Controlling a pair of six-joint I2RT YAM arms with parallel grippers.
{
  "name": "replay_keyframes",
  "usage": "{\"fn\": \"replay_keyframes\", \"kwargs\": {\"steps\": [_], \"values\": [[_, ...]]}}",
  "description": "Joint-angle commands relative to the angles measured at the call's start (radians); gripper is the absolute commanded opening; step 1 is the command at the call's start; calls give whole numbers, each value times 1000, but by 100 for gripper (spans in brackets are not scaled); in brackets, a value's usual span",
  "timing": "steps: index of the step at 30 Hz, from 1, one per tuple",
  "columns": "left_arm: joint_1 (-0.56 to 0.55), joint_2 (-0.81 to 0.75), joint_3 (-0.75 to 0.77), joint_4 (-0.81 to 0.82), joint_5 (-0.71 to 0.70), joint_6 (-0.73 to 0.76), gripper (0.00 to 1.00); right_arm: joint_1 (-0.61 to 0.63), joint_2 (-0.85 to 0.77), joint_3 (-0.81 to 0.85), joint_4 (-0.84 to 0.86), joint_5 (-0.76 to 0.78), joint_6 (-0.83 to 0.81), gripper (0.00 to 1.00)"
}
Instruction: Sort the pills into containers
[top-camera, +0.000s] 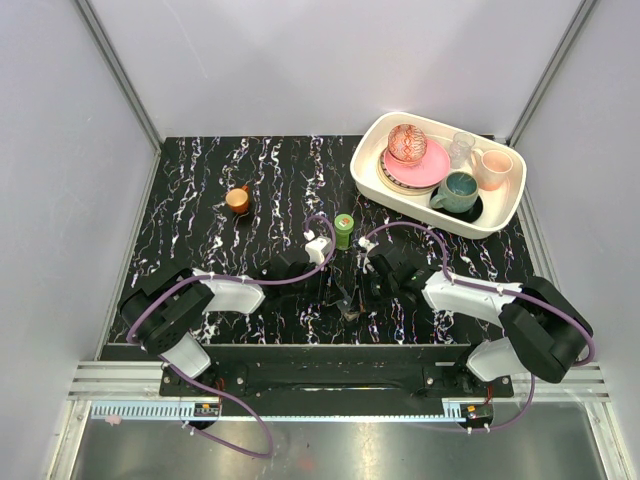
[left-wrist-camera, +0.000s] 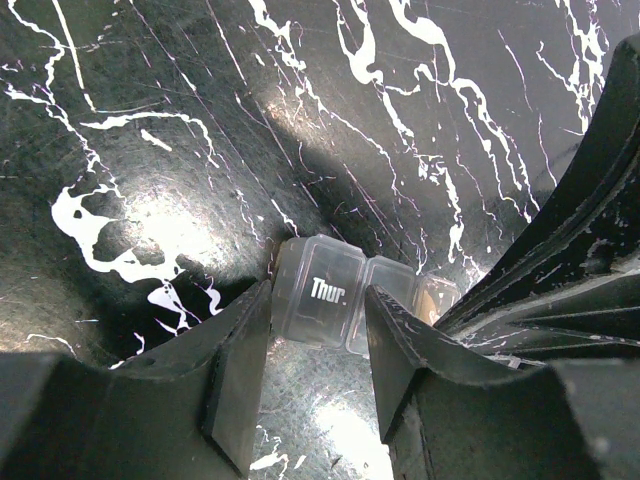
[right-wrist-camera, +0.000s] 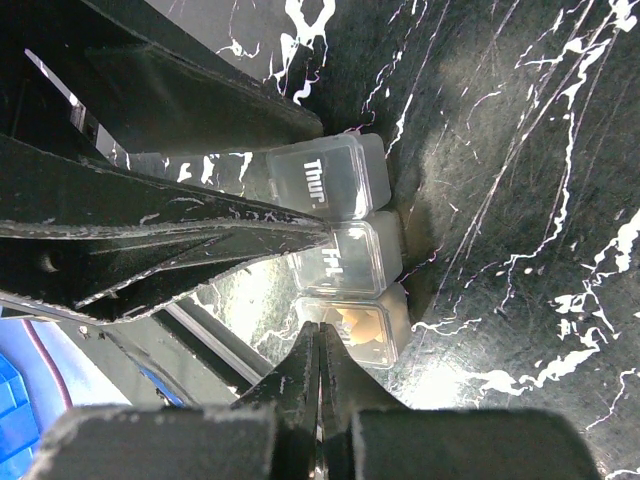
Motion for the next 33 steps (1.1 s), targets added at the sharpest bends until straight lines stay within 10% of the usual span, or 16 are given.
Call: {"fn": "replay_keyframes", "kwargs": {"steps": [1,33], "values": [[-9,32,-6,-67,-2,17,45,0,-1,1,-29,26,0,0],[-9,36,-5,-69,0,19,45,74,11,30,-155,233,-11,0]]}}
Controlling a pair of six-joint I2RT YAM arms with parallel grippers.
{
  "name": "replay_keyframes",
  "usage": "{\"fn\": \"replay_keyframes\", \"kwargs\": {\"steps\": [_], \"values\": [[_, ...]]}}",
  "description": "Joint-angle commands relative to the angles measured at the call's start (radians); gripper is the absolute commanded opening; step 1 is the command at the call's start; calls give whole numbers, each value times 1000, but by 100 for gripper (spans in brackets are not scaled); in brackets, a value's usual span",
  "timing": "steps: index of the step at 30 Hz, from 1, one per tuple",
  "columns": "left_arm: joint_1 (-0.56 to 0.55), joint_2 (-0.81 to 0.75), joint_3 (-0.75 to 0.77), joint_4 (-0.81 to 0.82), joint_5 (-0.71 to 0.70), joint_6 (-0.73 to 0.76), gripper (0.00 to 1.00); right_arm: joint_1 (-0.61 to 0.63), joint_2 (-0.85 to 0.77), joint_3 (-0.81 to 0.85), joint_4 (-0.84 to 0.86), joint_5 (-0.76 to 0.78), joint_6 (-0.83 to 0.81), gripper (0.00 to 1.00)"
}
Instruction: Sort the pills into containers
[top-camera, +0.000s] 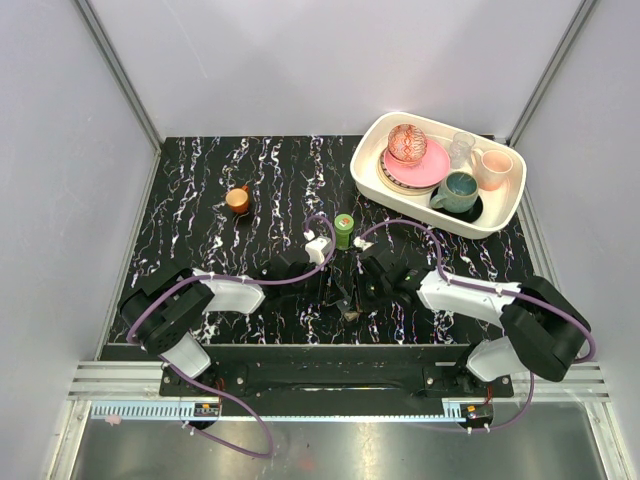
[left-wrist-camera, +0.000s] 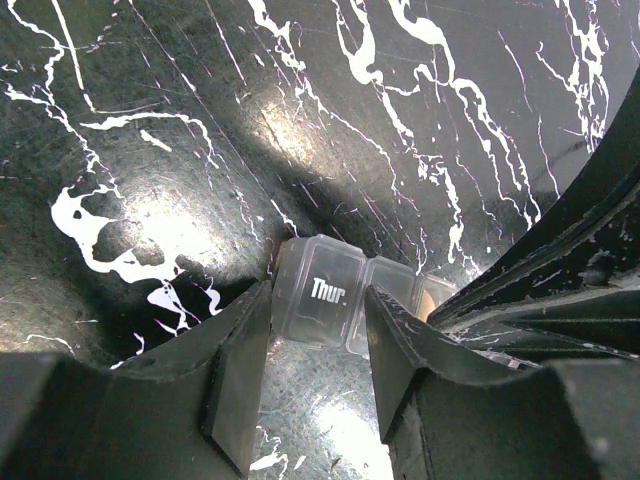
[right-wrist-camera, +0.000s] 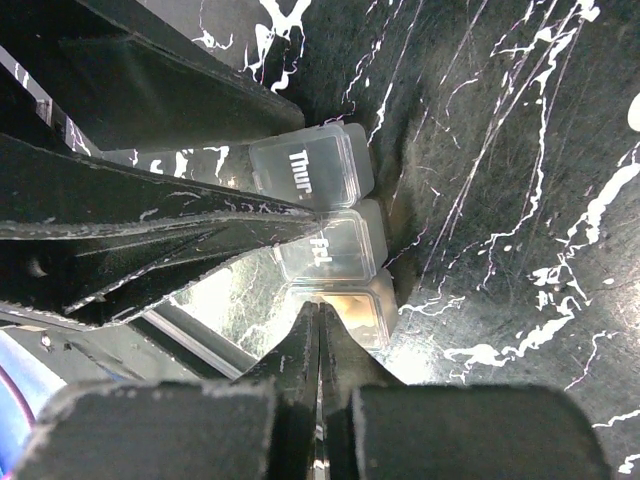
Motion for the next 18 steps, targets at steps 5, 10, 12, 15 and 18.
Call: {"fn": "replay_keyframes", "kwargs": {"steps": [5,10,12,15,18], "values": [[-10,33,-6,-69,-2,19,45,10,-116,-34,-39,60,-25,1],[-10,27,-8,-71,-3,14,45,10,-220,-48,-28,89,-31,13],[-12,21,-8,-77,-6,14,45,10,-248,-60,-28,107,-25,13],[-16,7,-14,-86,-16,8,45,10,-297,-76,-29,141,-16,14],[-22,-9,-16,-101,-29,1,45,10,-305,-83,-32,141,-10,16]]}}
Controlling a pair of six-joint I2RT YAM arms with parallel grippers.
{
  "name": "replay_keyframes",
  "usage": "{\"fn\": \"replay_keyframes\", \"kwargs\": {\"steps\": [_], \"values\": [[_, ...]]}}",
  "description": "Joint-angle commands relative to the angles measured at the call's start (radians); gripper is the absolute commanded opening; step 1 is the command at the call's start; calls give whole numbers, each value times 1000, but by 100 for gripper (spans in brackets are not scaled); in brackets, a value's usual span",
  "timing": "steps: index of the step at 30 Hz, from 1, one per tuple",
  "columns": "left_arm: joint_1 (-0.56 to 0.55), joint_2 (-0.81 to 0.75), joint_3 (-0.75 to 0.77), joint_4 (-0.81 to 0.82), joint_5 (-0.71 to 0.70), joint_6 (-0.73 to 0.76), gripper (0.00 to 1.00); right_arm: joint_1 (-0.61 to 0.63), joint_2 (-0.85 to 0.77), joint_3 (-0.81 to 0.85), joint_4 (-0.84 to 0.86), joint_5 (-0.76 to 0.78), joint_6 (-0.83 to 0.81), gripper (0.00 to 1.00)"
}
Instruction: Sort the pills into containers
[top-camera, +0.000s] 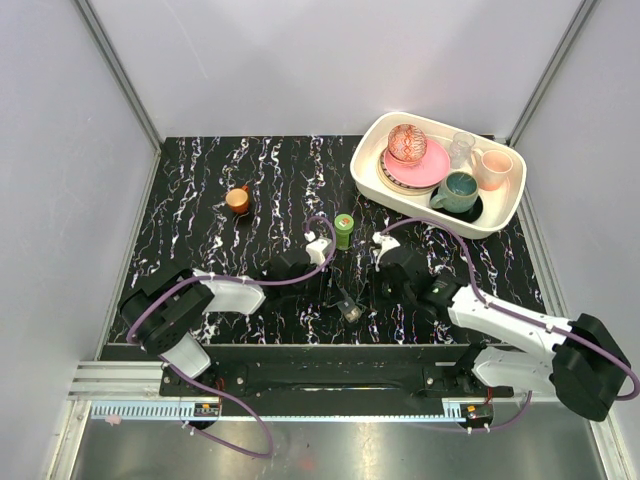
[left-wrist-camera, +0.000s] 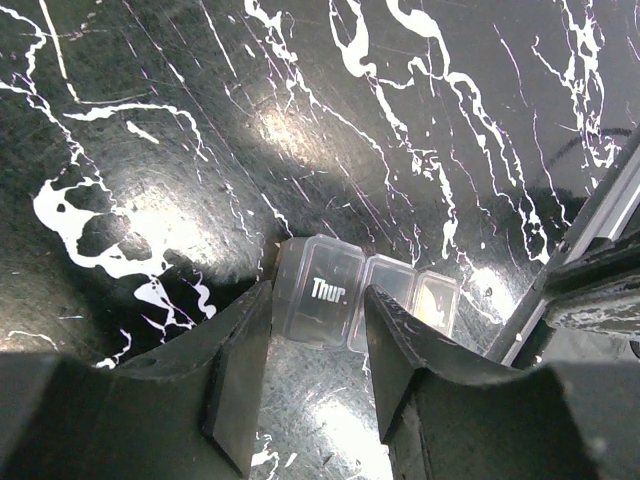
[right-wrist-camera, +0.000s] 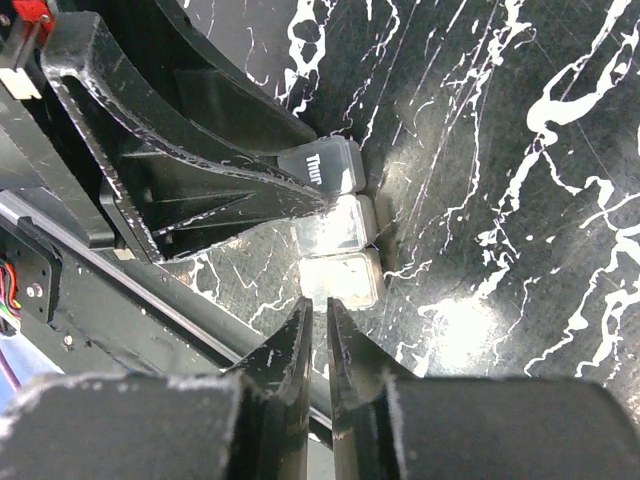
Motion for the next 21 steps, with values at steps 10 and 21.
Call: {"fn": "replay_keyframes", "kwargs": {"steps": [10,21], "values": [[-32,-48,-57,-127,-108,-60,46,6,-2,-22,0,65,47,42],[-81,-53,-72,-124,-159,-128,46,6,21,-77,12,43,215,52]]}}
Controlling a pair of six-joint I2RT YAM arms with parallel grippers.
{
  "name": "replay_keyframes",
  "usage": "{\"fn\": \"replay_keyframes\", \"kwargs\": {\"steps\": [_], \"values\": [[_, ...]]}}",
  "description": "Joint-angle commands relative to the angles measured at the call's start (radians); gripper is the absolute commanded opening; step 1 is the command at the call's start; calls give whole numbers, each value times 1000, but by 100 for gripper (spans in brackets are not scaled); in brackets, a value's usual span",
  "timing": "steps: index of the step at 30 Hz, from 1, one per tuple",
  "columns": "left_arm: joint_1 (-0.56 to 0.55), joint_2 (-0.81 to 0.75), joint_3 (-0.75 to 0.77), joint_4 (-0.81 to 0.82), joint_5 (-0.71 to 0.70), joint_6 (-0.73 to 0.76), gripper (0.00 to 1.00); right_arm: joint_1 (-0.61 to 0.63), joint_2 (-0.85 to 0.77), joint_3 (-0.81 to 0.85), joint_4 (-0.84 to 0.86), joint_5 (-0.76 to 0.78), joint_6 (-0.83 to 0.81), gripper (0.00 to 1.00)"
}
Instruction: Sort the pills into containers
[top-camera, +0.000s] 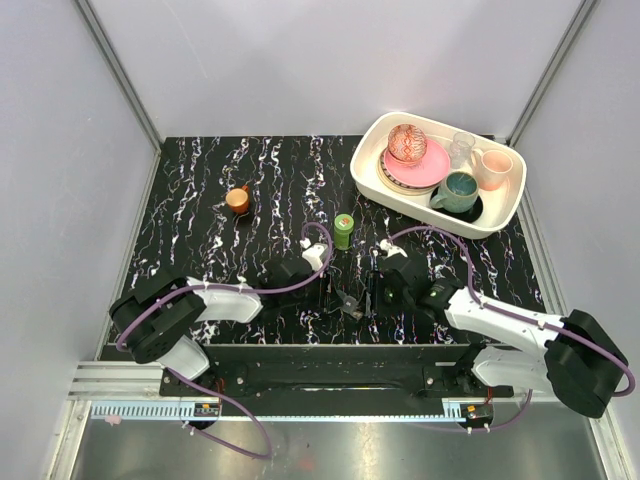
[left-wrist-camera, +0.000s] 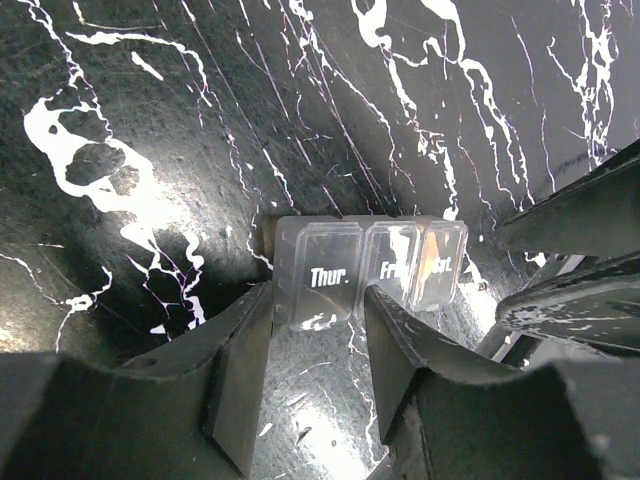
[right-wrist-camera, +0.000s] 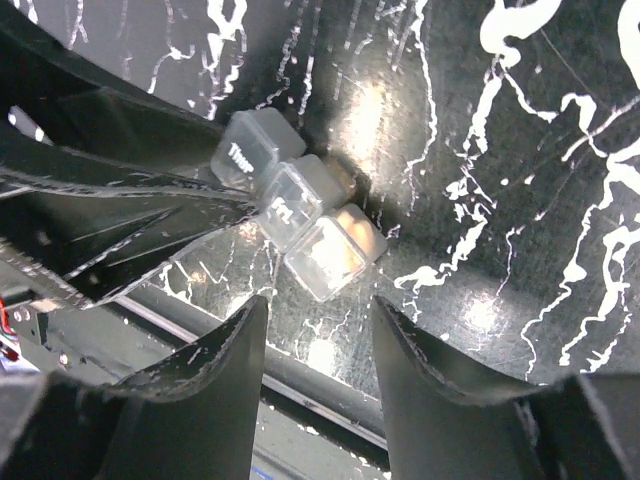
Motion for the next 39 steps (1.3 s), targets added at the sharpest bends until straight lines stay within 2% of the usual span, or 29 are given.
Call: {"fn": "replay_keyframes", "kwargs": {"steps": [1,10,18,25,39], "values": [[-20,8,-24,-88,-53,-22,46,6,2,-37,32,11,114,52],[-21,13,22,-132,-58,-10,46,6,1,-101,118,29,204,52],[-21,-5,71,-193,-70,18,46,3,1,-178,278,29,284,53],[-21,-24,105,-239,-75,27,46,-9,44,-187,316,31,316,52],[-23,-289,116,-407,-153,50,47,-75,32,-137,290,95,209,52]]}}
